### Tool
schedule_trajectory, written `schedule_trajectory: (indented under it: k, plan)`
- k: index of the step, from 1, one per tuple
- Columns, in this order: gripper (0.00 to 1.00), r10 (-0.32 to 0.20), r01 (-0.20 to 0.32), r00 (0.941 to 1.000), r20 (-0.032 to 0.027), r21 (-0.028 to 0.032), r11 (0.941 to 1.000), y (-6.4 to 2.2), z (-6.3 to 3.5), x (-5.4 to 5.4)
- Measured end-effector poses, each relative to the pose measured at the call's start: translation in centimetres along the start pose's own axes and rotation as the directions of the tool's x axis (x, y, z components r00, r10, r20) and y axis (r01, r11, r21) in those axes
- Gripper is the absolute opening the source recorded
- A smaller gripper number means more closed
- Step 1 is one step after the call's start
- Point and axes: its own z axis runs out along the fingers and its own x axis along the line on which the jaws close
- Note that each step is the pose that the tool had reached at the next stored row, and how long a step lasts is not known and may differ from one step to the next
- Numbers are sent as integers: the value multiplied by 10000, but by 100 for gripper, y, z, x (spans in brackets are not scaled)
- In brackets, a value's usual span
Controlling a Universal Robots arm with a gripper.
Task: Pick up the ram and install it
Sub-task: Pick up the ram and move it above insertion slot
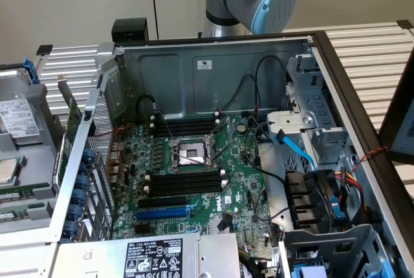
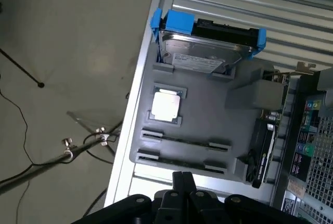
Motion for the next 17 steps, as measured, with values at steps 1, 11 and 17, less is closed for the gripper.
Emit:
schedule_trajectory:
  k: [1,11,17]
  plan:
    - [10,-181,181,9998,-7,-2,9998,0,1,0]
    - [10,-1979,1979,9802,-93,-31,9802,0,7,0]
    - [10,-3311,3311,9435,-156,-64,9436,0,14,0]
